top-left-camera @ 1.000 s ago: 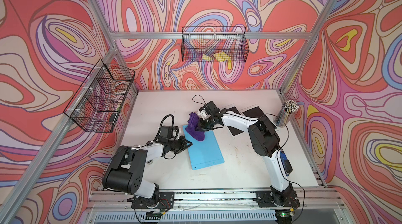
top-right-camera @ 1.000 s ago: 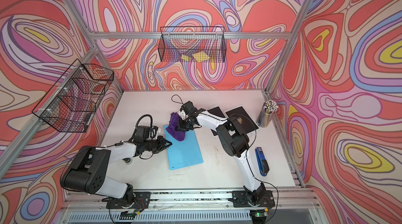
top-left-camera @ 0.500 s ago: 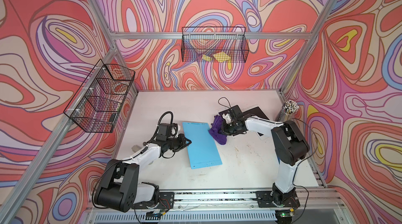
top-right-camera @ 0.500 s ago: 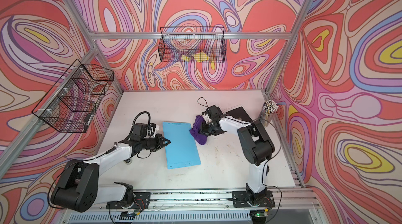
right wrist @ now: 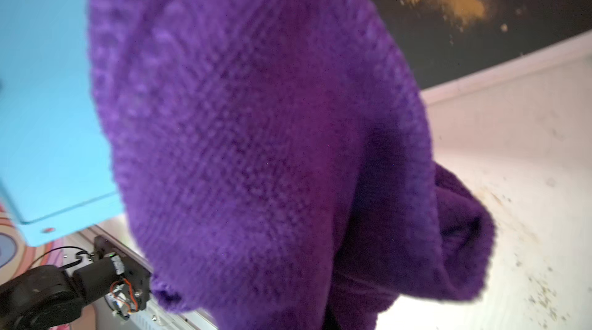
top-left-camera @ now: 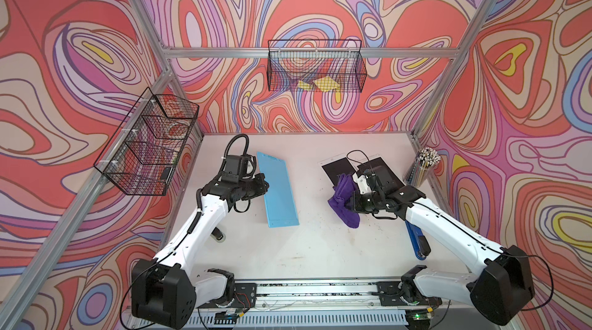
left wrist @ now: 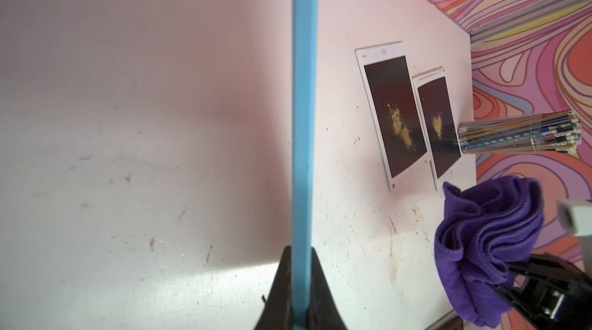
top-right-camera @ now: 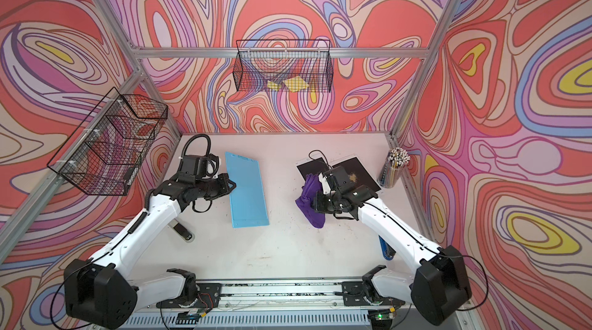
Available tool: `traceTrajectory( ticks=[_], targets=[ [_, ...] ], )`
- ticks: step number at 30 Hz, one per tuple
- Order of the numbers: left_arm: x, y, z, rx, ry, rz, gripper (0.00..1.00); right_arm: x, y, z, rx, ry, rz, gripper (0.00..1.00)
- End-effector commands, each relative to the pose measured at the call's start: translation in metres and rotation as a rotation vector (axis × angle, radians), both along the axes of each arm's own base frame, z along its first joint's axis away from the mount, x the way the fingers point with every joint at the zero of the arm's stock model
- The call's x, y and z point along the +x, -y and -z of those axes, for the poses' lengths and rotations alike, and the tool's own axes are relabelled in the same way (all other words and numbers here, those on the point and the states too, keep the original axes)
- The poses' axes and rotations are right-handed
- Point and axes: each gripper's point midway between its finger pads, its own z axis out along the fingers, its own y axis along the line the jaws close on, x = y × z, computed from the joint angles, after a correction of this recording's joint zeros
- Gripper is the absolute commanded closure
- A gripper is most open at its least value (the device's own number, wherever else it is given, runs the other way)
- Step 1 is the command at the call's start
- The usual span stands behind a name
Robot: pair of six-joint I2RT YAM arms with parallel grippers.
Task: Wipe the drawing tablet
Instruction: Place the cleaning item at the center of the board.
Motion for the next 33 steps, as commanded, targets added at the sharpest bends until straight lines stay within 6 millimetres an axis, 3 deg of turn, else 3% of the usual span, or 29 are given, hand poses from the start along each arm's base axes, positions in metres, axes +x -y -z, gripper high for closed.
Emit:
traceTrajectory(
  ticks=[1,7,9,12,17,21,28,33],
  targets=[
    [-0.020,-0.018,-0.001,0.166,-0.036,0.013,1.00,-0.031,0.020,0.028,-0.150,-0.080,0.024,1.00],
    [-0.026,-0.014,-0.027,0.365,0.022,0.081,1.00,-0.056,0.021,0.047,-0.325,-0.100,-0.033,0.97],
    [-0.024,-0.015,-0.035,0.441,0.028,0.092,1.00,-0.058,0.015,0.045,-0.329,-0.087,-0.049,0.87],
    [-0.013,-0.021,-0.047,0.544,0.050,0.092,1.00,-0.055,0.014,0.030,-0.324,-0.042,-0.034,0.82],
    [0.017,-0.033,-0.063,0.797,0.045,0.096,1.00,-0.048,0.017,0.009,-0.321,0.019,-0.024,0.43],
    [0.044,-0.032,-0.065,0.968,0.058,0.098,1.00,-0.048,0.016,-0.003,-0.289,0.052,-0.021,0.41],
    [0.098,-0.037,-0.041,1.419,0.019,0.116,1.00,-0.047,0.025,-0.017,-0.280,0.114,0.009,0.41],
    [0.127,-0.017,-0.025,1.585,0.060,0.146,1.00,-0.049,0.033,-0.025,-0.255,0.150,0.053,0.41]
  ],
)
